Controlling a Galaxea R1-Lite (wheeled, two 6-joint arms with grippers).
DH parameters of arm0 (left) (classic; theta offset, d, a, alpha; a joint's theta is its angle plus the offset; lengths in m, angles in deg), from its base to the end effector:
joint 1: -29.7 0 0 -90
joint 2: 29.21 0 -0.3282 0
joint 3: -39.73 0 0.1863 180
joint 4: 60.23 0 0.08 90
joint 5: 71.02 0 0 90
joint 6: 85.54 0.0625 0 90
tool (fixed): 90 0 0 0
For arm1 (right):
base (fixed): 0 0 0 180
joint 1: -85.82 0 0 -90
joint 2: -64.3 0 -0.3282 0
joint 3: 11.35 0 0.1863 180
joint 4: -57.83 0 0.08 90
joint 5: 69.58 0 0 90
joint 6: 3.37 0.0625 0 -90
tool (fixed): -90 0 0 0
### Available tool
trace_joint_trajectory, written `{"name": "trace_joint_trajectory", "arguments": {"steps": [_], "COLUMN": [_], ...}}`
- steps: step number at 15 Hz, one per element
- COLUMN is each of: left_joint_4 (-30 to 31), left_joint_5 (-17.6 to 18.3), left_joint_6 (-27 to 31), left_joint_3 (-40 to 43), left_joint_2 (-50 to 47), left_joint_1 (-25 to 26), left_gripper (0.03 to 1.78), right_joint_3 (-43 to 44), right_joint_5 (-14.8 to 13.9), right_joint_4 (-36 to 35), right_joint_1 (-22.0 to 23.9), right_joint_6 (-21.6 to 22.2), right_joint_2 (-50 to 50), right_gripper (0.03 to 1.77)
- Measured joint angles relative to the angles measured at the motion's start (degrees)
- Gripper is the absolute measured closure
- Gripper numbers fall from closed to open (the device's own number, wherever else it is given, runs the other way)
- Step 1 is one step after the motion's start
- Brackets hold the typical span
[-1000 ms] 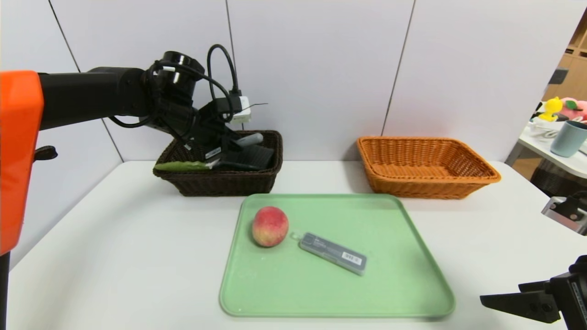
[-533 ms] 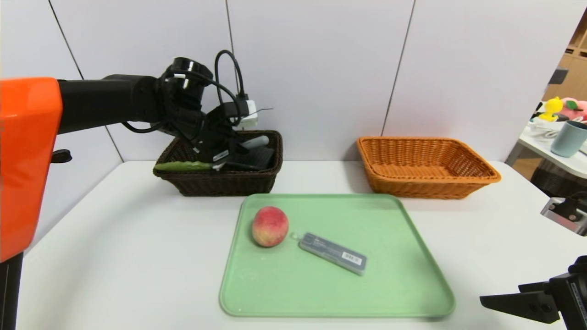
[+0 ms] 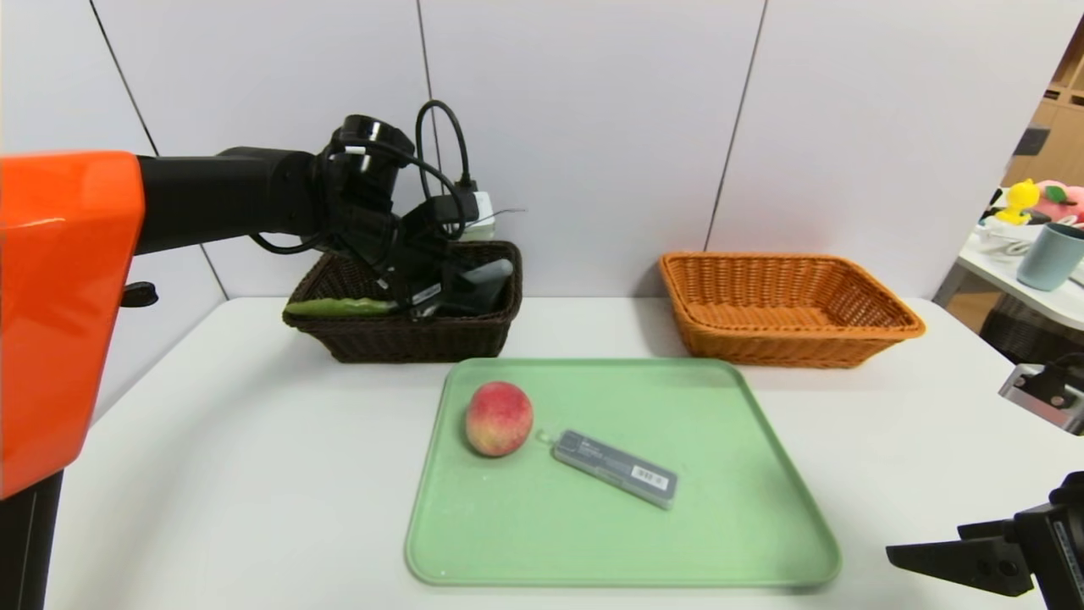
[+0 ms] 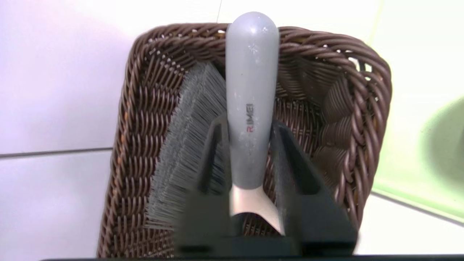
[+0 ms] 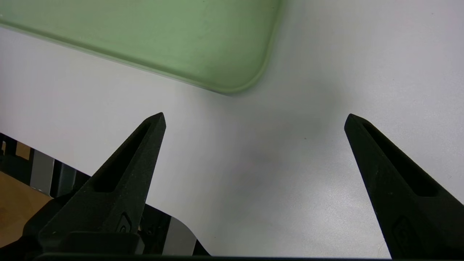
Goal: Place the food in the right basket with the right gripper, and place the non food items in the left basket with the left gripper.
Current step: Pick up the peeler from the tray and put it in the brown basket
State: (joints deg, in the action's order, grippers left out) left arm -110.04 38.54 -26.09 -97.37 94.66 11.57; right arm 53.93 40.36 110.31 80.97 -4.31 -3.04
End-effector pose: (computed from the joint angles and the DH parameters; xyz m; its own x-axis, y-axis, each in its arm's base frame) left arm 0.4457 -0.1679 0.2324 0.6149 -0.5536 -0.5616 0.7666 0.2530 0.5901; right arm 0.1379 0.0331 0.1832 0.5146 0.3859 -0.7657 -0.2899 0.9187 0.2682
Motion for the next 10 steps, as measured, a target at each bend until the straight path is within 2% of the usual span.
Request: {"name": "trace_joint_trajectory", "arguments": {"steps": [4, 7, 10], "left_joint_4": [0.09, 0.89, 1.66], "left_joint_5": [0.02, 0.00, -0.20], "left_joint_6": [-0.77, -4.94, -12.19], "left_joint_3": [0.00, -0.05, -0.05], "left_joint_2": [-0.13, -1.11, -3.06], "left_joint_1": [-0.09, -0.09, -1.11], "left_gripper": [0.84, 0.60, 0.45], "right_joint_3": [0.02, 0.02, 0.02], "right_joint_5": [0.12, 0.06, 0.15], "right_joint_4": [0.00, 0.00, 0.00], "right_joint_1": [0.22, 0.22, 0.22], "right_joint_6": [-0.07, -0.05, -0.05], "right_joint_2": [0.00, 0.00, -0.02], "right_gripper": [0.09, 0.09, 0.09]}}
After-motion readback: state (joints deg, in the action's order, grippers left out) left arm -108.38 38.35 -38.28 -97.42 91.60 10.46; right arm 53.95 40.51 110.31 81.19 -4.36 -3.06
